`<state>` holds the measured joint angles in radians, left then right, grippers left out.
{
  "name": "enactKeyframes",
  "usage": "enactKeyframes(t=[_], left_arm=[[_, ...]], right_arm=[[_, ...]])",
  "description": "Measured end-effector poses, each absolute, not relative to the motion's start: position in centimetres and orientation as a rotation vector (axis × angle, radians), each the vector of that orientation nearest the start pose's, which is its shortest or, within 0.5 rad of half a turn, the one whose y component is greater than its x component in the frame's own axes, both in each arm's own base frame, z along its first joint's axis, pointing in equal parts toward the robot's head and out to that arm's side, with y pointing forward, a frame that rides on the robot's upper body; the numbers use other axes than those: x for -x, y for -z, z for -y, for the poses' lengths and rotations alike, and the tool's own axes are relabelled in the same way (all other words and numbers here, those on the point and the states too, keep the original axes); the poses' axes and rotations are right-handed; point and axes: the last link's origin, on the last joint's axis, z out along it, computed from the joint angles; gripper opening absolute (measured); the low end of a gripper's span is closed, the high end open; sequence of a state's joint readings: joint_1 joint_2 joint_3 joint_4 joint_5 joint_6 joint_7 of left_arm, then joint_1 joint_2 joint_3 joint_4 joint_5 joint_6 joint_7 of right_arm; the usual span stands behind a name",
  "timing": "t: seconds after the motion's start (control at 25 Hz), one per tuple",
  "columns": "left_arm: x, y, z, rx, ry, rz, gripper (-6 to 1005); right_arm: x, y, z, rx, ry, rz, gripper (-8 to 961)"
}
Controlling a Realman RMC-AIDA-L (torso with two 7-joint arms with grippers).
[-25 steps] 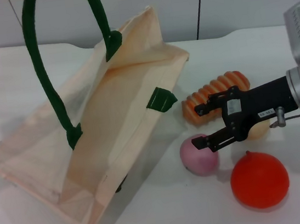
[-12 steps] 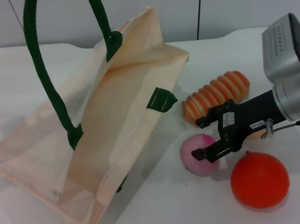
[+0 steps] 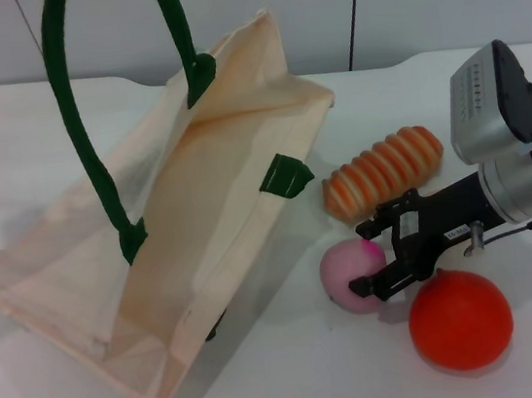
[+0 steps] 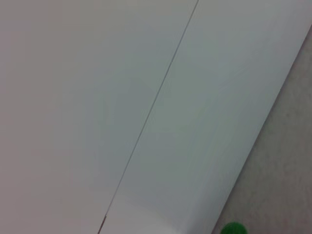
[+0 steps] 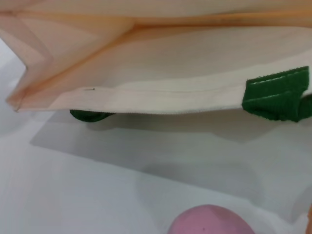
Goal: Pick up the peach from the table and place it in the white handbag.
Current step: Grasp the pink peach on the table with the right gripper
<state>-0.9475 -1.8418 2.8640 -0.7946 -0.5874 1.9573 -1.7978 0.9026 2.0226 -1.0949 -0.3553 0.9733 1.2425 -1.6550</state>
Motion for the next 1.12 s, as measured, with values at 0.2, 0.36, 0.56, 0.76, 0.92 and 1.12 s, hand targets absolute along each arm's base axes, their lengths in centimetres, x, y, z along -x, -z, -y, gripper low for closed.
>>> enactKeyframes(t=[0.2, 0.36, 0.56, 0.76, 0.92, 1.12], left_arm=[[20.75, -17.17, -39.52, 2.474, 1.018, 0.863, 182], [20.74, -17.19, -39.53, 2.473, 1.019, 0.862, 186], [20.72, -17.23, -39.54, 2.473, 1.019, 0.861, 189], [20.69, -17.25, -39.56, 2.473, 1.019, 0.859, 193], [20.69, -17.26, -39.56, 2.473, 1.019, 0.859, 196], [20.69, -17.26, -39.56, 2.473, 1.019, 0.859, 200]], right_arm=[[-21.26, 7.08, -37.98, 3.059, 0.02, -0.39, 870], [-21.2, 7.09, -37.88, 3.077, 0.041, -0.369, 860], [-21.25, 7.42, -37.59, 3.105, 0.107, -0.328, 718], [-21.05, 7.47, -37.62, 3.107, 0.1, -0.324, 647], [-20.88, 7.43, -37.51, 3.12, 0.091, -0.316, 611], [-20.82, 7.42, -37.41, 3.13, 0.096, -0.303, 575]])
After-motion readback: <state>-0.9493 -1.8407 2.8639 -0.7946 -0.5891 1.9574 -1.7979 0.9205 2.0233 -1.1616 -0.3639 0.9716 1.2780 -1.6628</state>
